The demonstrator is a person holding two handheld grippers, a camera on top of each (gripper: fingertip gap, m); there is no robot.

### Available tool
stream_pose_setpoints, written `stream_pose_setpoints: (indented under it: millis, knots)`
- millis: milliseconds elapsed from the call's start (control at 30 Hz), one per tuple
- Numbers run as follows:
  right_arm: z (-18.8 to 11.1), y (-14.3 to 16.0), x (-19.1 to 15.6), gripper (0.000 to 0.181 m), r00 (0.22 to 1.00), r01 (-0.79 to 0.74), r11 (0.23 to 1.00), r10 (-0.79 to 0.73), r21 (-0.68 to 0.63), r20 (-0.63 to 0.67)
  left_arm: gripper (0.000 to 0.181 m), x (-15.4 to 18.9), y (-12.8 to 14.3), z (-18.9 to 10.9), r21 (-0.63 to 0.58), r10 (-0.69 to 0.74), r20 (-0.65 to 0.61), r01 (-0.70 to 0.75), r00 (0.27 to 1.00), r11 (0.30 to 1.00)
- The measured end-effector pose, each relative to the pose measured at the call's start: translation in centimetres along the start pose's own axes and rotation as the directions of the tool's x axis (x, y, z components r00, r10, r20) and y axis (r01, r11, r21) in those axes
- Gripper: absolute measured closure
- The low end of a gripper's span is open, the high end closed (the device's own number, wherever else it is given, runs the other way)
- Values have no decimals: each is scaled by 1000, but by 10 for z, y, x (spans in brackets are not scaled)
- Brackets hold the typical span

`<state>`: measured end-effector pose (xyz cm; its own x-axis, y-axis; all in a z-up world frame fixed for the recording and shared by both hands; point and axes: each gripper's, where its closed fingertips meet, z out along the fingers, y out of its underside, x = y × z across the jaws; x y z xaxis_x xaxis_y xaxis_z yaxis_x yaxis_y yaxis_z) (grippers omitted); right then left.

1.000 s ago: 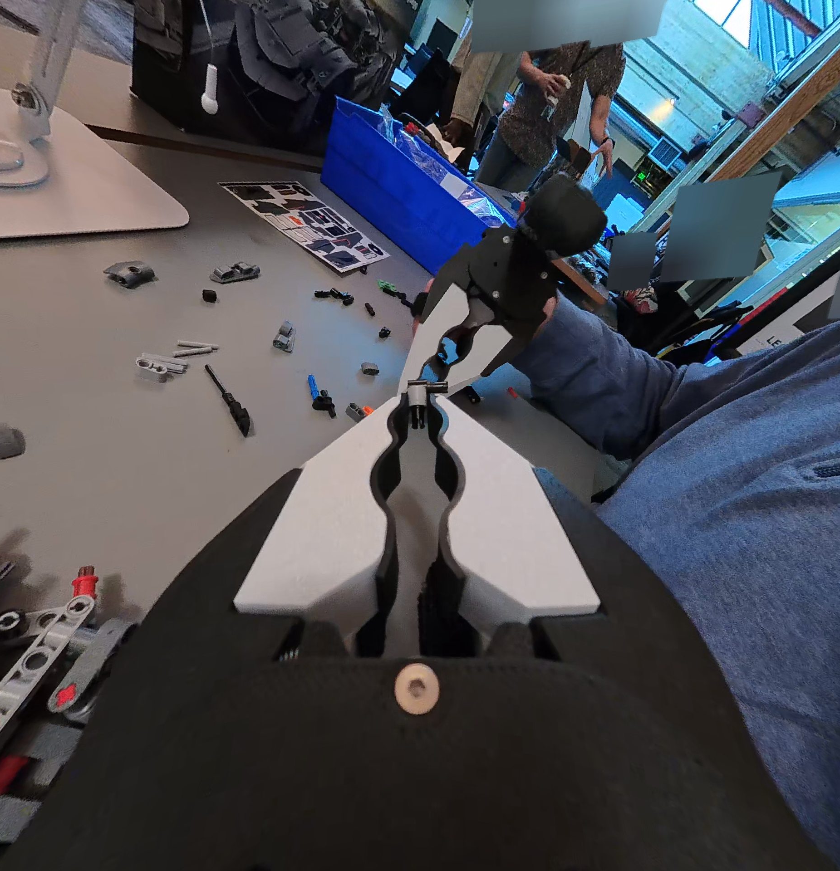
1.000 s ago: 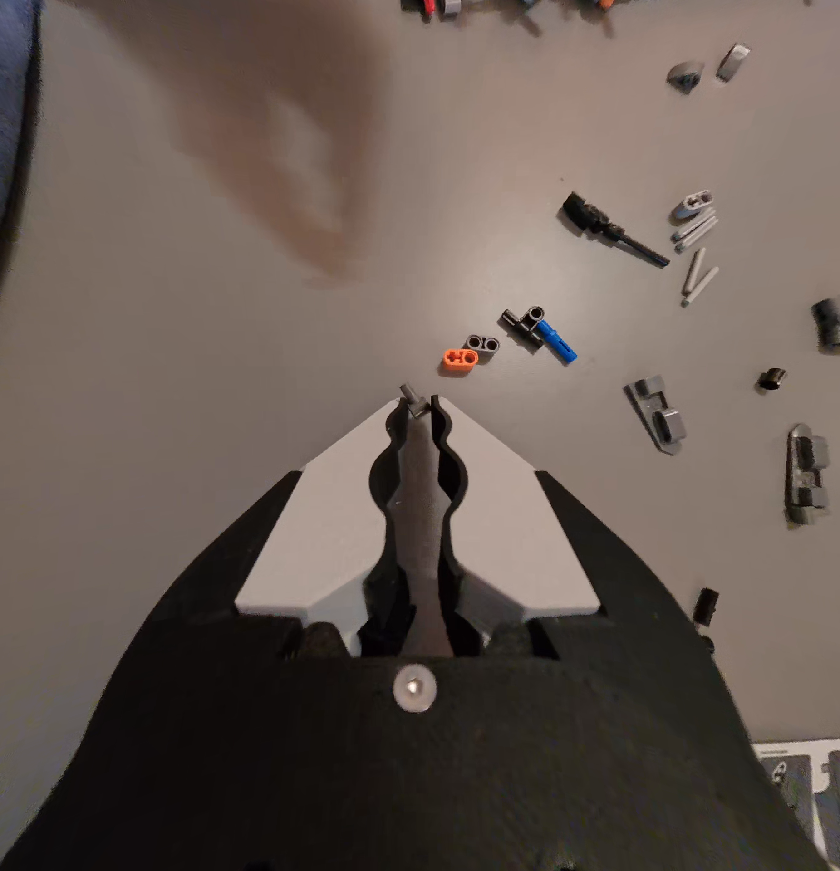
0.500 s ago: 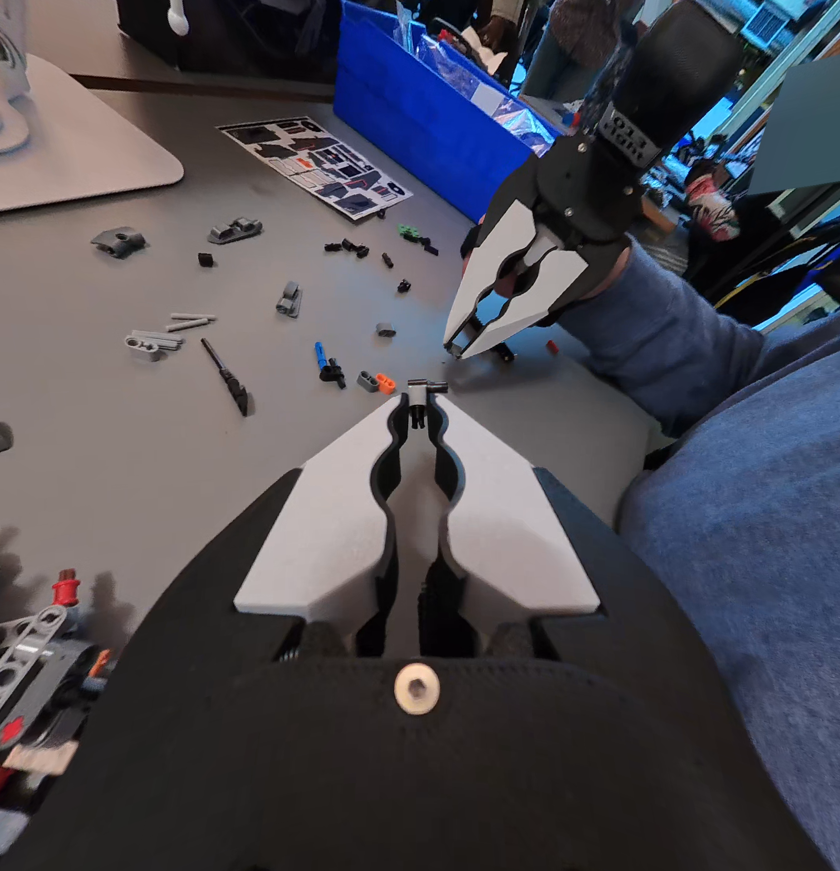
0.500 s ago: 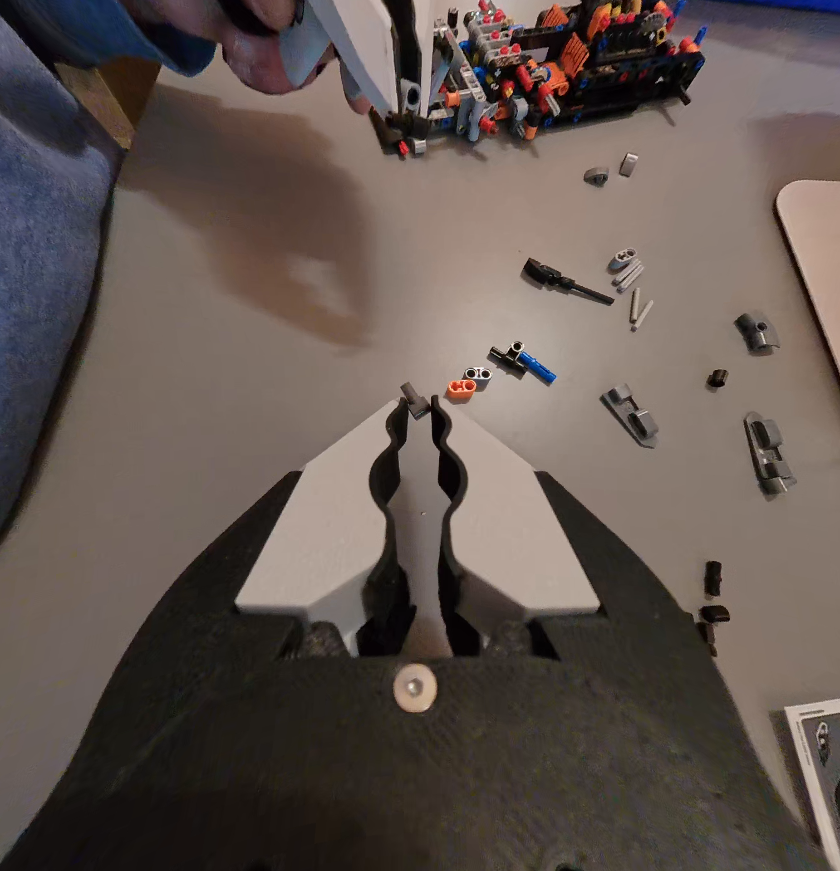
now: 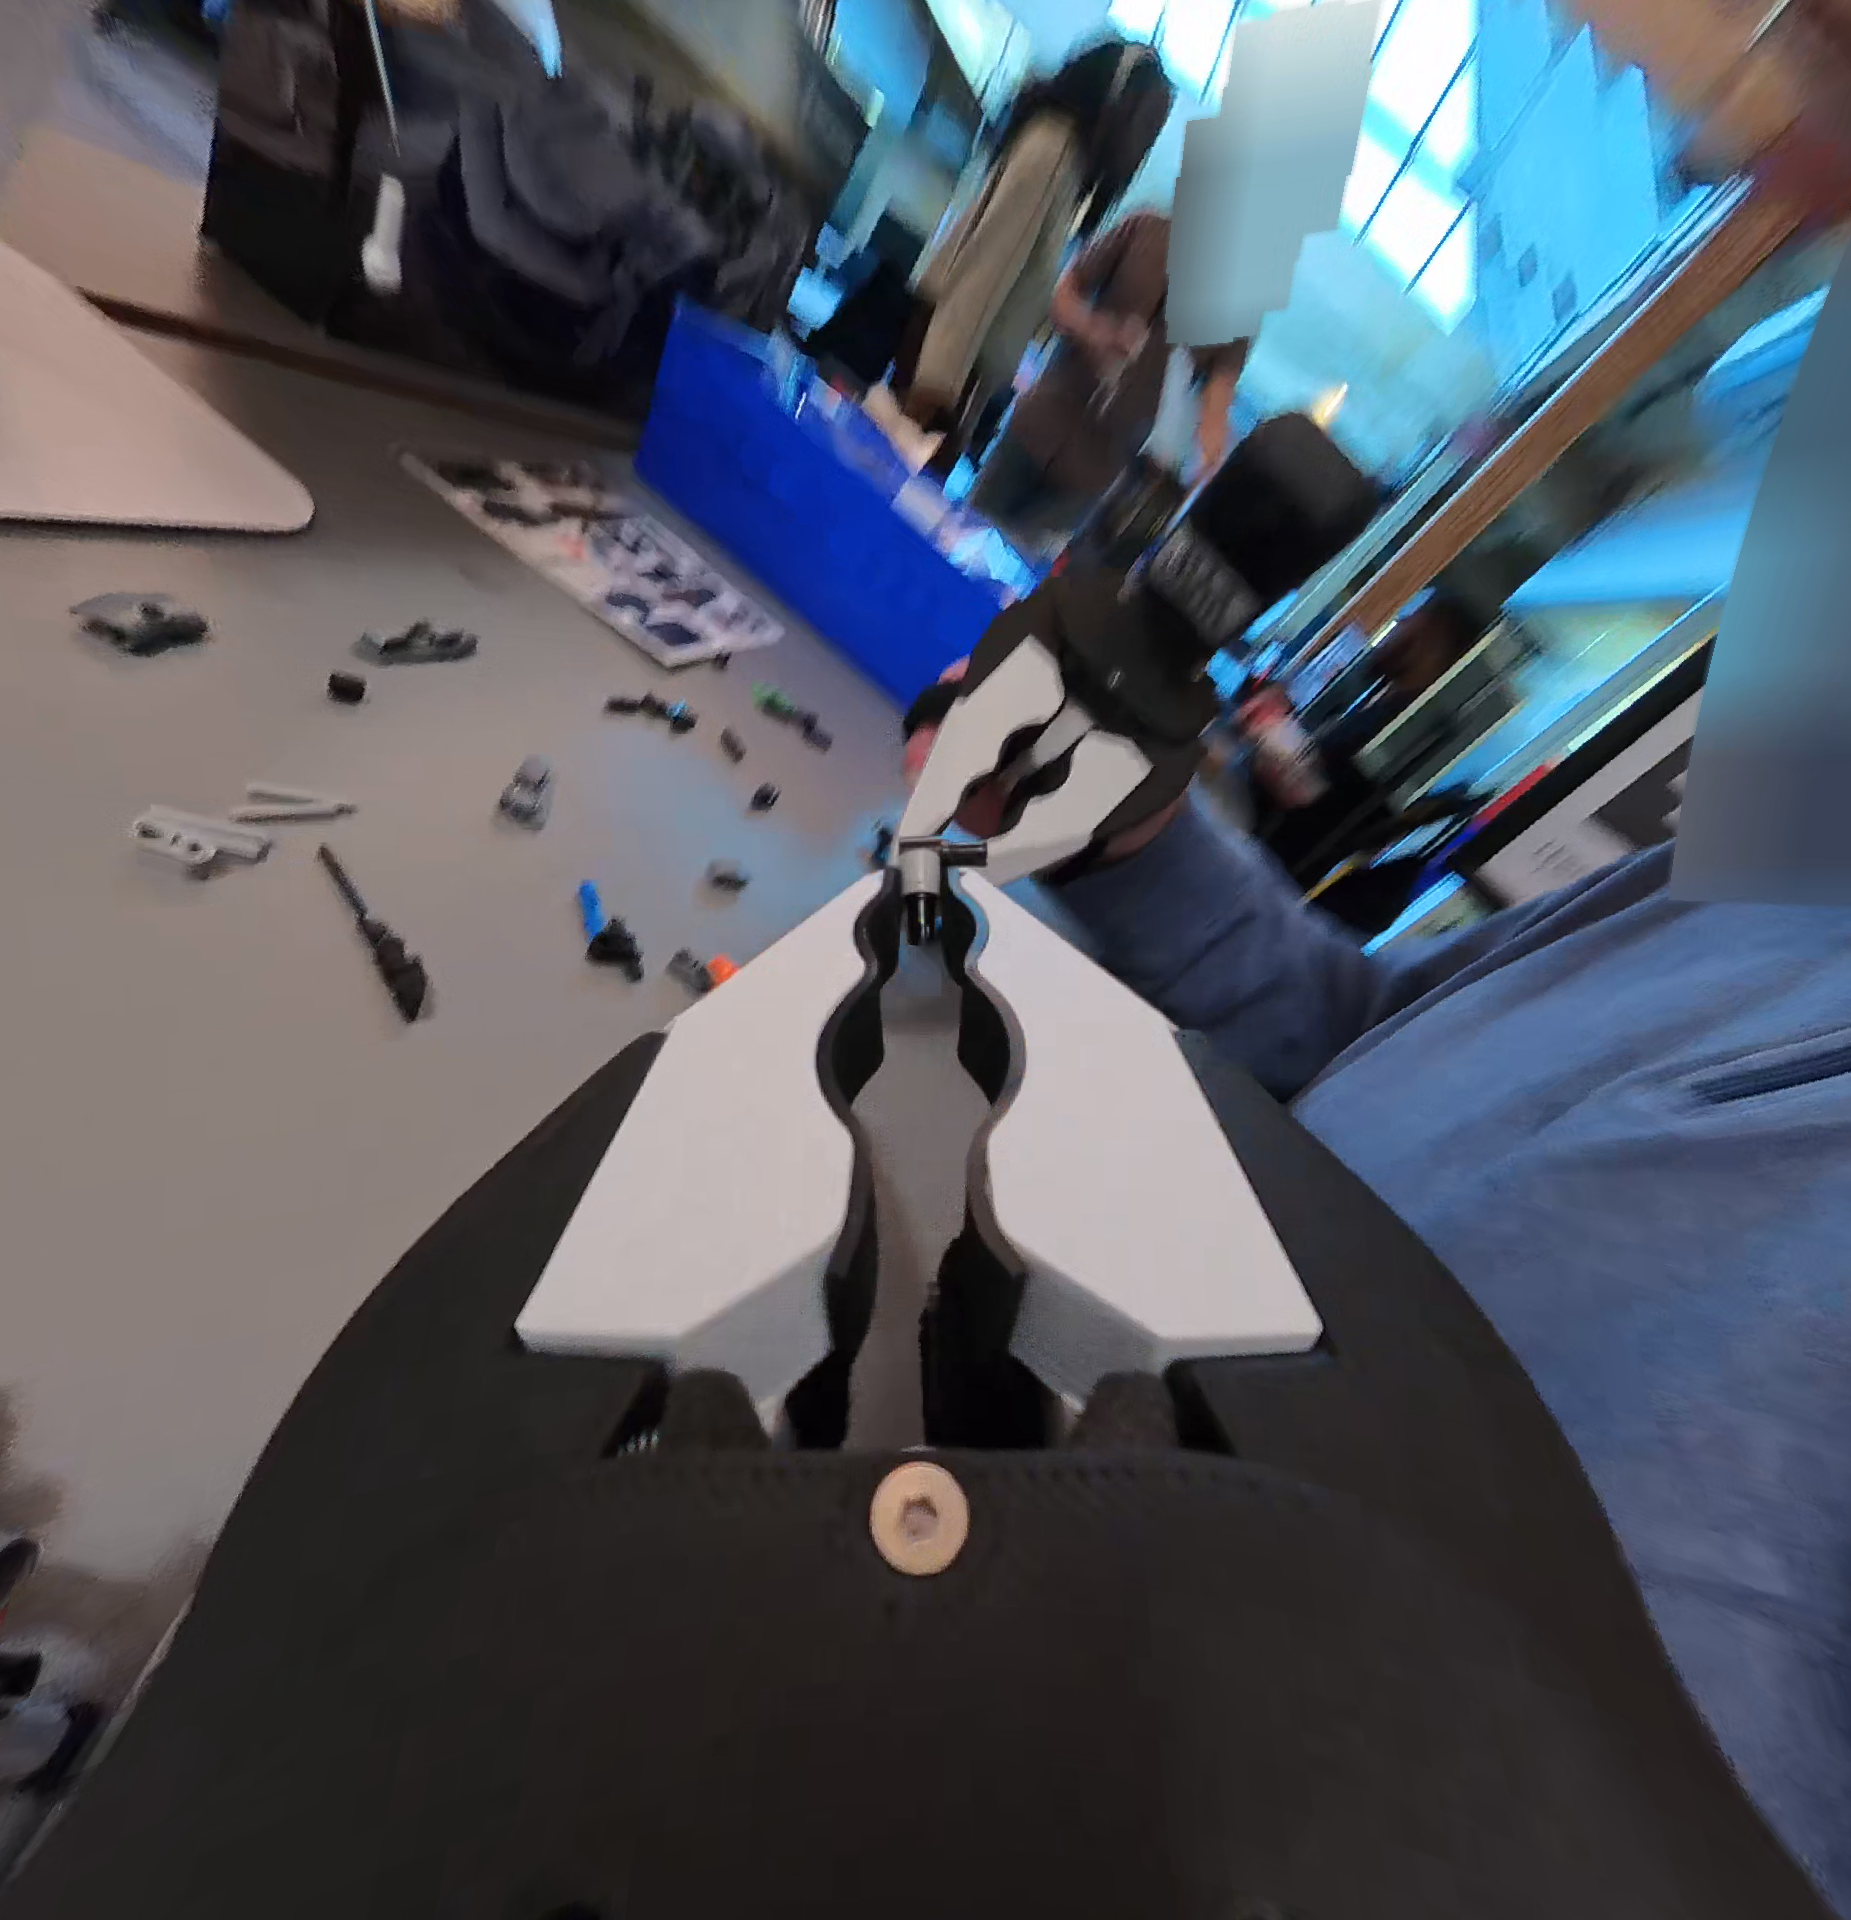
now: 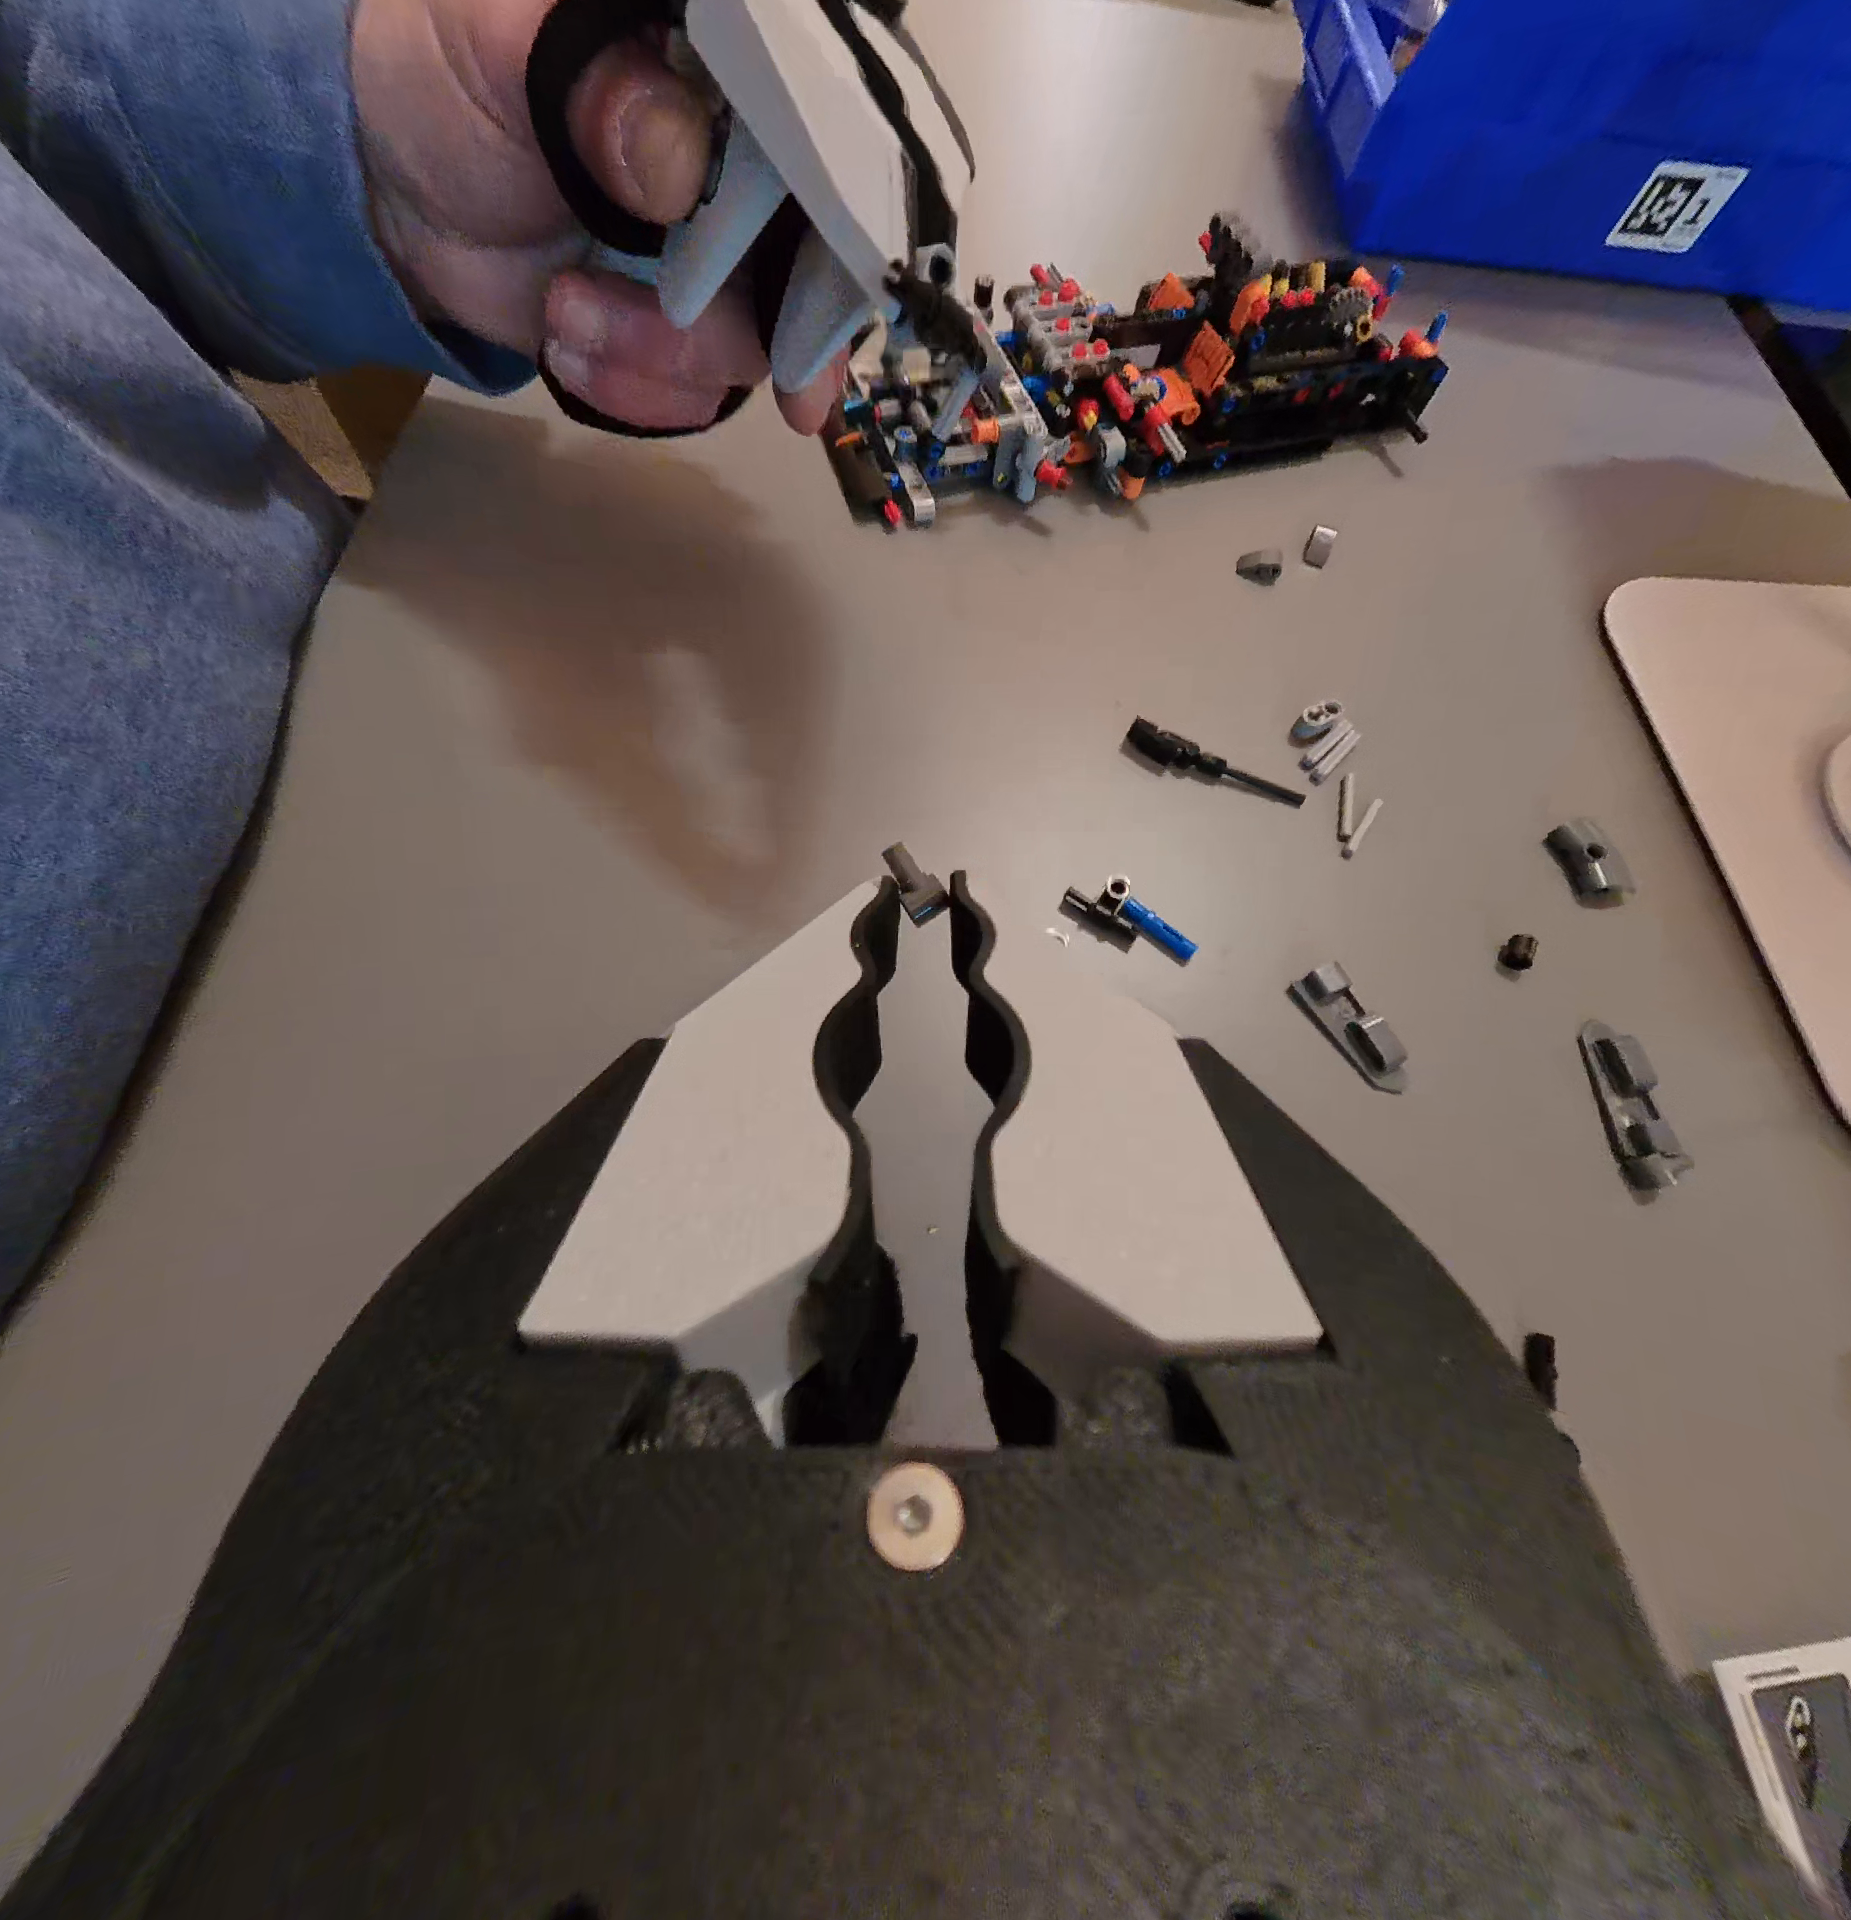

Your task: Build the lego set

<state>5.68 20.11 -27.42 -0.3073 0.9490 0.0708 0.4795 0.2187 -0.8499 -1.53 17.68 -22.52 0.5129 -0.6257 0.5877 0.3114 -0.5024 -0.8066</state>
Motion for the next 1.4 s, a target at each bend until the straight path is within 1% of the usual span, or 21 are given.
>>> stream_pose_setpoints:
  millis: [100, 200, 433, 533, 700, 733, 767, 800, 833, 867, 933, 1000, 1067, 1100, 1133, 1200, 1300, 1400]
  knots:
    - [-2, -14, 1, 175, 1000, 12, 1000, -12, 29, -4, 176, 8, -16, -8, 86, -22, -68, 28, 997, 996]
    - [-2, -27, 1, 175, 1000, 27, 998, -26, 53, -3, 176, 12, -26, -17, 143, -30, -110, 46, 993, 989]
    - [3, -56, 1, 175, 997, 72, 994, -71, 83, -7, 176, 22, -40, -34, 224, -5, -198, 50, 980, 973]
    - [4, -67, 2, 175, 996, 92, 991, -91, 98, -19, 177, 23, -41, -38, 242, 25, -206, 26, 978, 970]
    - [4, -78, 3, 175, 994, 108, 989, -106, 104, -25, 176, 18, -41, -39, 219, 43, -151, -9, 988, 976]
    - [4, -77, 3, 175, 994, 107, 989, -105, 102, -25, 176, 16, -37, -36, 184, 61, -112, -40, 992, 982]
    - [4, -76, 3, 175, 994, 106, 989, -104, 99, -28, 176, 10, -30, -33, 122, 87, -50, -80, 995, 989]
    - [3, -74, 3, 175, 994, 103, 990, -101, 94, -30, 176, 3, -21, -30, 35, 132, 28, -133, 991, 990]
    - [3, -70, 3, 175, 995, 98, 991, -95, 89, -32, 176, -1, -9, -26, -73, 205, 77, -199, 976, 977]
    - [2, -66, 3, 175, 995, 91, 992, -88, 85, -35, 176, -3, 5, -22, -188, 284, 104, -261, 953, 947]
    - [1, -56, 3, 175, 997, 74, 995, -71, 72, -37, 176, -10, 27, -15, -360, 419, 147, -346, 896, 867]
    - [1, -47, 1, 175, 998, 55, 996, -53, 65, -34, 176, -15, 47, -8, -478, 547, 147, -425, 824, 769]
    - [0, -38, -1, 175, 999, 42, 998, -40, 57, -34, 176, -24, 63, -3, -569, 667, 142, -491, 731, 659]
    - [0, -35, -2, 175, 999, 37, 998, -35, 54, -34, 176, -28, 69, -2, -604, 714, 138, -513, 687, 610]
    - [0, -32, -3, 175, 999, 31, 998, -30, 53, -33, 175, -31, 74, 0, -626, 743, 134, -525, 656, 577]
    - [0, -28, -3, 175, 999, 23, 998, -21, 53, -30, 176, -34, 86, 2, -661, 761, 106, -526, 640, 535]
    - [2, -24, -3, 175, 1000, 16, 998, -15, 54, -24, 175, -38, 99, 2, -693, 769, 85, -517, 633, 502]
    - [4, -23, -4, 175, 1000, 13, 999, -13, 53, -15, 175, -41, 104, 2, -707, 768, 79, -507, 636, 493]
